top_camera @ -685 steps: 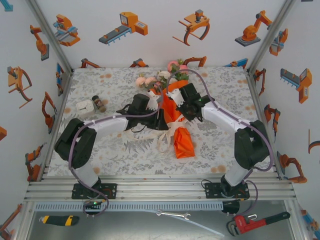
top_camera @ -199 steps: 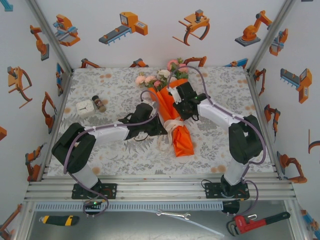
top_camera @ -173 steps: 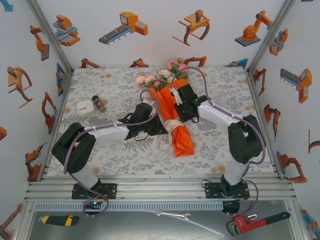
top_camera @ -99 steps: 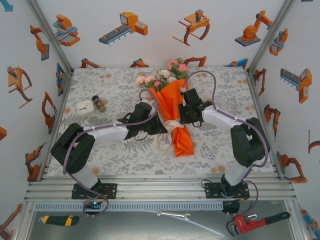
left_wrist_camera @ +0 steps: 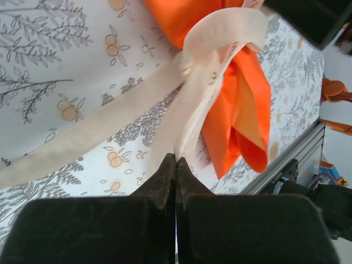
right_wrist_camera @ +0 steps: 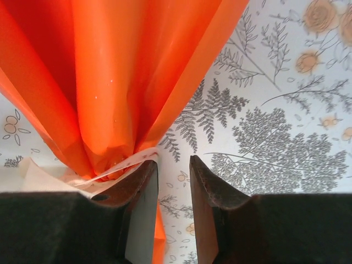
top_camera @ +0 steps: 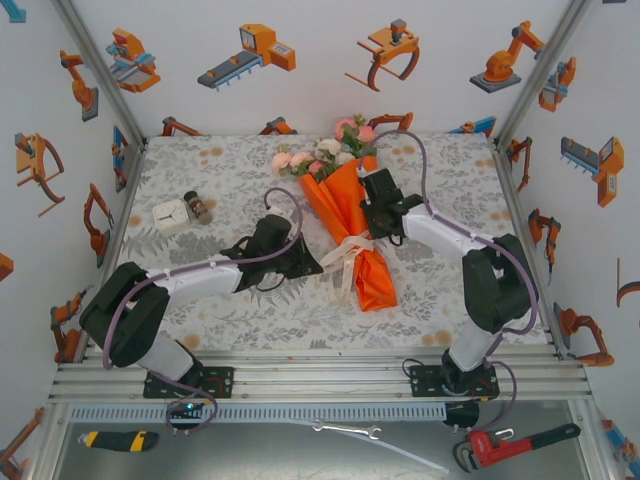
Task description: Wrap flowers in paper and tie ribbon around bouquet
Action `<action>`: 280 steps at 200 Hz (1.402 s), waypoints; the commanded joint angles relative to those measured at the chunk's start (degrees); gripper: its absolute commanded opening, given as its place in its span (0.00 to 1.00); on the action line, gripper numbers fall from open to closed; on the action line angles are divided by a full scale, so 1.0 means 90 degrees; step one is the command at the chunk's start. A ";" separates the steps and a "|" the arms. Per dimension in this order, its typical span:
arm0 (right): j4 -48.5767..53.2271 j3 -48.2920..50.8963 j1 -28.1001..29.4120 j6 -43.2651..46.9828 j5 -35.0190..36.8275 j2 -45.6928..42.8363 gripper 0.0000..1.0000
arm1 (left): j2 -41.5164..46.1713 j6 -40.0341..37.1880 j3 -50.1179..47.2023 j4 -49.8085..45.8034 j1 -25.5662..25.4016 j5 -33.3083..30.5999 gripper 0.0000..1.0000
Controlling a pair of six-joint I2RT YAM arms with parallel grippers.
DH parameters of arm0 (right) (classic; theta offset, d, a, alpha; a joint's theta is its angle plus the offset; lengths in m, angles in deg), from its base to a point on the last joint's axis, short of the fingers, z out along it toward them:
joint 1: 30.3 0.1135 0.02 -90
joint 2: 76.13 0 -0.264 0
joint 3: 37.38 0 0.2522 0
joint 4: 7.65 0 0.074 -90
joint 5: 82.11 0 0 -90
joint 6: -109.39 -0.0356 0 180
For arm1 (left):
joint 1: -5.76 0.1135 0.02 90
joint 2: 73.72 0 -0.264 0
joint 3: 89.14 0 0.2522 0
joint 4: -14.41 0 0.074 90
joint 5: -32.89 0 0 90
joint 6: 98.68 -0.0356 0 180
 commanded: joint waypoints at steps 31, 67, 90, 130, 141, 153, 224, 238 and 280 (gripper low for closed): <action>0.0276 -0.0324 -0.0169 0.0603 0.0709 0.0273 0.24 | 0.0433 0.0061 -0.0498 -0.0383 0.0111 -0.0306 0.00; 0.0380 -0.0447 -0.0176 0.1039 0.1140 0.0385 0.21 | 0.0545 -0.0005 -0.0589 -0.0461 0.0191 -0.0321 0.00; 0.0410 -0.0457 -0.0197 0.1224 0.1330 0.0405 0.15 | 0.0555 0.0010 -0.0567 -0.0449 0.0214 -0.0332 0.00; 0.0418 -0.0476 -0.0219 0.1484 0.1537 0.0461 0.08 | 0.0494 0.0022 -0.0533 -0.0422 0.0214 -0.0322 0.00; 0.0433 -0.0476 -0.0219 0.1556 0.1631 0.0479 0.08 | 0.0488 0.0012 -0.0533 -0.0422 0.0214 -0.0314 0.00; 0.0429 -0.0467 -0.0215 0.1624 0.1751 0.0485 0.07 | 0.0491 0.0022 -0.0534 -0.0432 0.0220 -0.0340 0.00; 0.0292 -0.0227 -0.0212 0.2128 0.1045 0.0169 0.00 | 0.0129 -0.0171 -0.0213 -0.0107 0.0235 0.0012 0.01; 0.0378 -0.0248 -0.0218 0.1883 0.0424 0.0051 0.00 | -0.0053 -0.0137 -0.0115 -0.0032 0.0198 -0.0025 0.17; 0.0666 -0.0246 -0.0218 0.1134 -0.0062 -0.0093 0.00 | 0.0556 -0.0811 -0.0113 -0.0624 0.0018 -0.0822 0.44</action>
